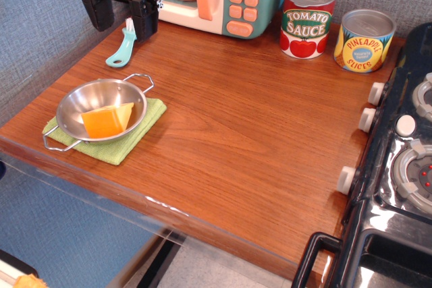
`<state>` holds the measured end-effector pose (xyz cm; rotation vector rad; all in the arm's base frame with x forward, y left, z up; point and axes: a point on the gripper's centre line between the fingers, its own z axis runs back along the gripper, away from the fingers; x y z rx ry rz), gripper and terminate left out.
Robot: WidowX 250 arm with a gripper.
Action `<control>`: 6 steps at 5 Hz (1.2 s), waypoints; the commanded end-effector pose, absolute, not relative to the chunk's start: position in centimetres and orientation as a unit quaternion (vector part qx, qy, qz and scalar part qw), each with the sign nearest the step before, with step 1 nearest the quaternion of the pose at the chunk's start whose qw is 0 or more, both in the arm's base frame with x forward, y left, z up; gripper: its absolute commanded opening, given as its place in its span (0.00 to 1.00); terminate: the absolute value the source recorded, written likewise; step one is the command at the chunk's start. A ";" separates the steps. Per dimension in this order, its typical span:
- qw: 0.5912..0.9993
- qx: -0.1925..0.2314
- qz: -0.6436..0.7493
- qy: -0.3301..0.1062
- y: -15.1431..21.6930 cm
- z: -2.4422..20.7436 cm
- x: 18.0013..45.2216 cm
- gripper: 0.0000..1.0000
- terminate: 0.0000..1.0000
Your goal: PLACE THE PUMPKIN NEAR TIN
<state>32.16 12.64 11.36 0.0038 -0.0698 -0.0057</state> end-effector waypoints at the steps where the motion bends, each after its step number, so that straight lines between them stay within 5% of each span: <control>1: 0.999 0.002 -0.003 -0.035 12.6 11.4 32.2 1.00 0.00; 4: 0.998 0.039 0.008 -0.041 12.2 7.8 26.3 1.00 0.00; 6: 0.998 0.059 0.027 -0.025 12.8 6.0 26.3 1.00 0.00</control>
